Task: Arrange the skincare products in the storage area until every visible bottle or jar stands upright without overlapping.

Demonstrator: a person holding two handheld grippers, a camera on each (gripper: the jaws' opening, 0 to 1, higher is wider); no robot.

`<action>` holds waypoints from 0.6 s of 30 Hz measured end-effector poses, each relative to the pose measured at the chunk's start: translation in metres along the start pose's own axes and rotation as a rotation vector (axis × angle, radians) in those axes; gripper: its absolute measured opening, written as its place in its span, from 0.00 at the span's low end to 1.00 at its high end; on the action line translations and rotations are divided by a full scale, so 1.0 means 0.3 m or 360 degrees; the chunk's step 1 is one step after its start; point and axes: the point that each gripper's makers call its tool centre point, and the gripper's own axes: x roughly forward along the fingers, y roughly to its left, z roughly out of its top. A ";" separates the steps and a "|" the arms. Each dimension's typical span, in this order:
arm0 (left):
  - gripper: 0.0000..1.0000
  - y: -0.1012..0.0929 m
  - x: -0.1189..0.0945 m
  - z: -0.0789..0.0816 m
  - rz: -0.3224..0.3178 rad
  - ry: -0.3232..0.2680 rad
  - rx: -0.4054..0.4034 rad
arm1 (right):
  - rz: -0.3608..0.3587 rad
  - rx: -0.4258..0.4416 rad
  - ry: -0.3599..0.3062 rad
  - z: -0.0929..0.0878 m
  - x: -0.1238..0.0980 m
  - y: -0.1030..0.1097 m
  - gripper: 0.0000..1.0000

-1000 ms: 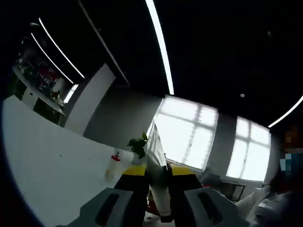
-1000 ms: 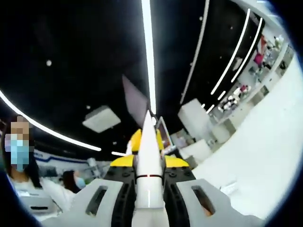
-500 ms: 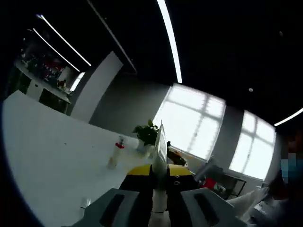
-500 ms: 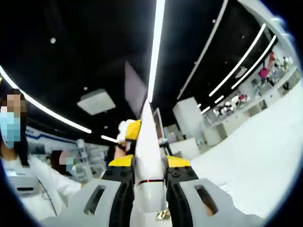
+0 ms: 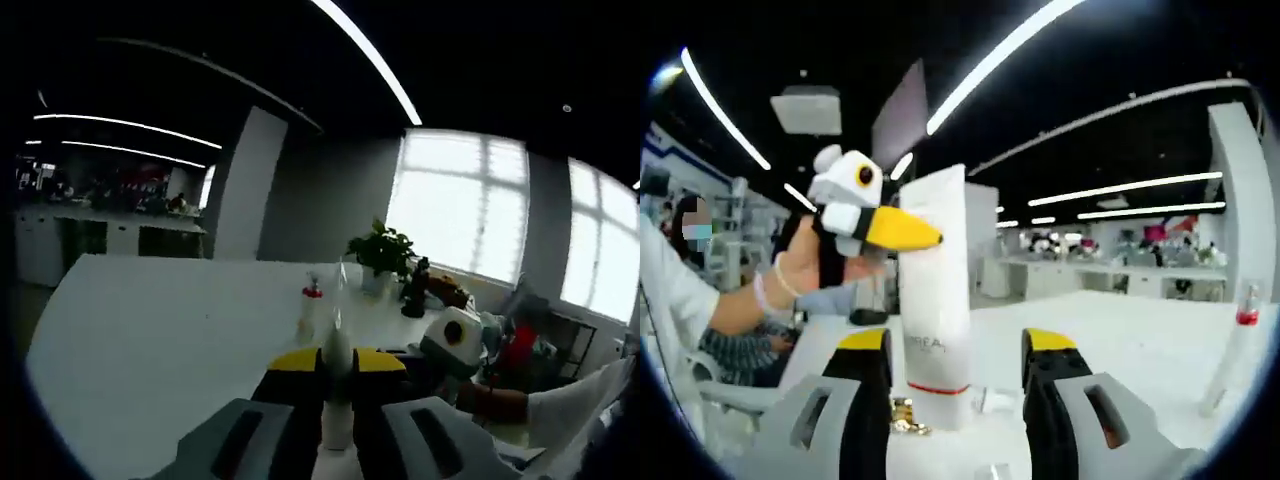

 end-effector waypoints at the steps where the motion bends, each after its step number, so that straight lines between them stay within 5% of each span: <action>1: 0.07 -0.001 0.007 -0.003 0.0026 0.0006 0.0026 | -0.0011 -0.0006 -0.0011 0.010 0.002 0.008 0.51; 4: 0.07 0.062 -0.020 0.012 0.0067 0.0022 0.0063 | -0.0096 -0.0023 -0.0005 0.029 0.012 -0.002 0.53; 8: 0.07 0.052 -0.009 0.000 0.0041 0.0054 0.0062 | -0.0205 -0.0164 0.0111 0.018 0.028 -0.002 0.48; 13: 0.07 0.051 -0.005 -0.012 0.0135 0.0080 0.0128 | -0.0334 -0.0286 0.0173 0.000 0.054 -0.002 0.43; 18: 0.07 0.060 -0.003 -0.035 0.0266 0.0157 0.0243 | -0.0338 -0.0147 0.0134 -0.002 0.069 0.020 0.34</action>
